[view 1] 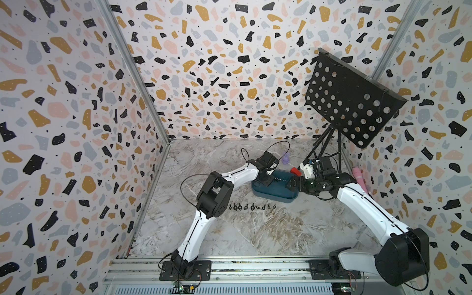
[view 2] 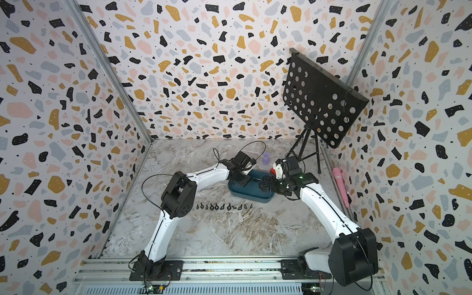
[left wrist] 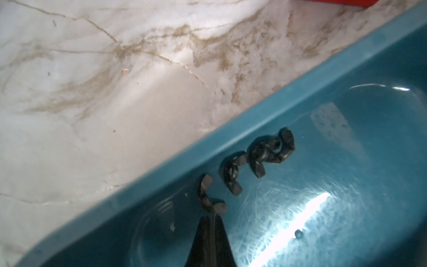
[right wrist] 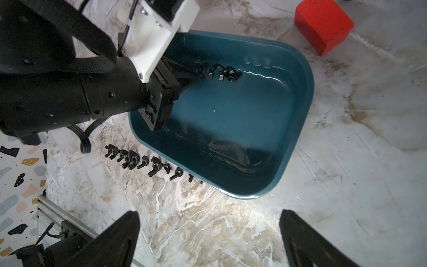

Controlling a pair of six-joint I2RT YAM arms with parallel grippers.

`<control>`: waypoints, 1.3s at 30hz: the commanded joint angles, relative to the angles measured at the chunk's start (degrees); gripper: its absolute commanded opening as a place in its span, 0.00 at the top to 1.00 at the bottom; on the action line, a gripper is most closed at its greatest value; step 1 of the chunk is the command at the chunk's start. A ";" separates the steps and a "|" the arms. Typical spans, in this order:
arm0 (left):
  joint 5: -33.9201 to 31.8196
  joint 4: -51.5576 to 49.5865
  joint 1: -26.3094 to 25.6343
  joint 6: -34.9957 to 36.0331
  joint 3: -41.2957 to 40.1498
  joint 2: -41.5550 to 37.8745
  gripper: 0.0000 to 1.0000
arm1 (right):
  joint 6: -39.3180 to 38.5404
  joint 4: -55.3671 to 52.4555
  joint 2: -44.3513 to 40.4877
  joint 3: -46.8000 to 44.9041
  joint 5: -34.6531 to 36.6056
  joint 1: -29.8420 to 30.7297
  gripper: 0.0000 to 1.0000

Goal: Take out the wing nut from the storage box
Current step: Pick up the wing nut from the storage box.

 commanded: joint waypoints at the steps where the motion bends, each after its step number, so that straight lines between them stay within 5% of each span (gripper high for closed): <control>1: 1.81 0.64 0.25 -4.06 -1.67 -4.90 1.00 | -0.01 -0.38 -0.90 0.56 -0.58 -0.29 0.00; 8: 2.41 2.59 0.29 -7.38 -4.98 -7.62 1.00 | 0.86 0.68 -1.44 0.52 -1.14 -0.27 0.00; 13: -0.06 2.51 0.26 -8.71 -3.26 -5.42 0.79 | 0.96 0.69 -2.24 -0.09 -1.22 -0.29 0.00; 39: -0.99 3.04 0.34 -12.27 2.97 2.34 0.64 | 0.43 0.41 -1.30 -0.23 -0.79 -0.28 0.00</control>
